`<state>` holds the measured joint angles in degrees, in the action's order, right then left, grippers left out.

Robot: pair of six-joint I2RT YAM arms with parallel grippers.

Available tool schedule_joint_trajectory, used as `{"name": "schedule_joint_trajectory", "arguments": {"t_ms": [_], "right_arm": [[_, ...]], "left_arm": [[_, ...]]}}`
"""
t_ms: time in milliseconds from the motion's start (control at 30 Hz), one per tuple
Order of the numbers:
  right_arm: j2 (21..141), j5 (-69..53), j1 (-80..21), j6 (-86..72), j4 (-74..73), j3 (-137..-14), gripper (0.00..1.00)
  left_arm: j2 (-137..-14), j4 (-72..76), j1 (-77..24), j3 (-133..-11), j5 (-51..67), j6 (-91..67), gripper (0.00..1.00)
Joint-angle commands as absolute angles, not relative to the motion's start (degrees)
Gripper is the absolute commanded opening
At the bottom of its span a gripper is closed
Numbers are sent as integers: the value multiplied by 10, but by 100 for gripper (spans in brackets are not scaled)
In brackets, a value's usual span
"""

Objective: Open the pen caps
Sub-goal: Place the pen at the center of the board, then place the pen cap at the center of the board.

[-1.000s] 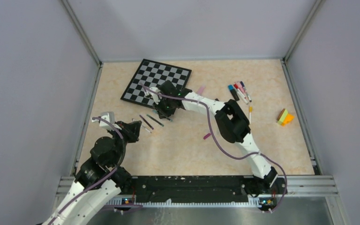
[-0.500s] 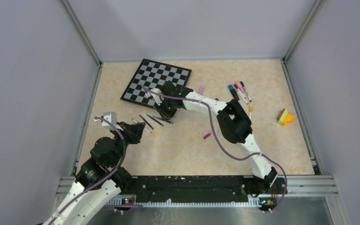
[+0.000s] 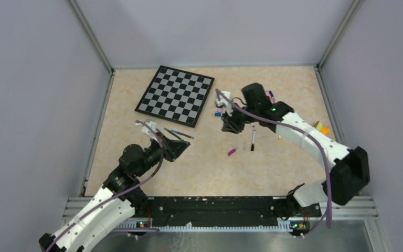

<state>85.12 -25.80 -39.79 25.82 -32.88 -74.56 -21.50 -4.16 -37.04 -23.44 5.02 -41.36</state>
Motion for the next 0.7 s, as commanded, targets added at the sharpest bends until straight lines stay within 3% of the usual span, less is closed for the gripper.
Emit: {"name": "schedule_joint_trajectory", "arguments": {"t_ms": [0,133,367,667], "right_arm": [[752,-382,-261,262,-323,-615,29],[651,-468,-128,212,-276,-515,28],[537,-466,15,139,-191,-402,28],[529,-369,53,125,-175,-398,27]], "left_arm": [[-329,104,-369,-235,211,-458,2],[-461,166,-388,-252,249,-475,0],[-687,119,-520,-394,116,-415,0],[-958,32,-595,-617,-4,-399,0]]}}
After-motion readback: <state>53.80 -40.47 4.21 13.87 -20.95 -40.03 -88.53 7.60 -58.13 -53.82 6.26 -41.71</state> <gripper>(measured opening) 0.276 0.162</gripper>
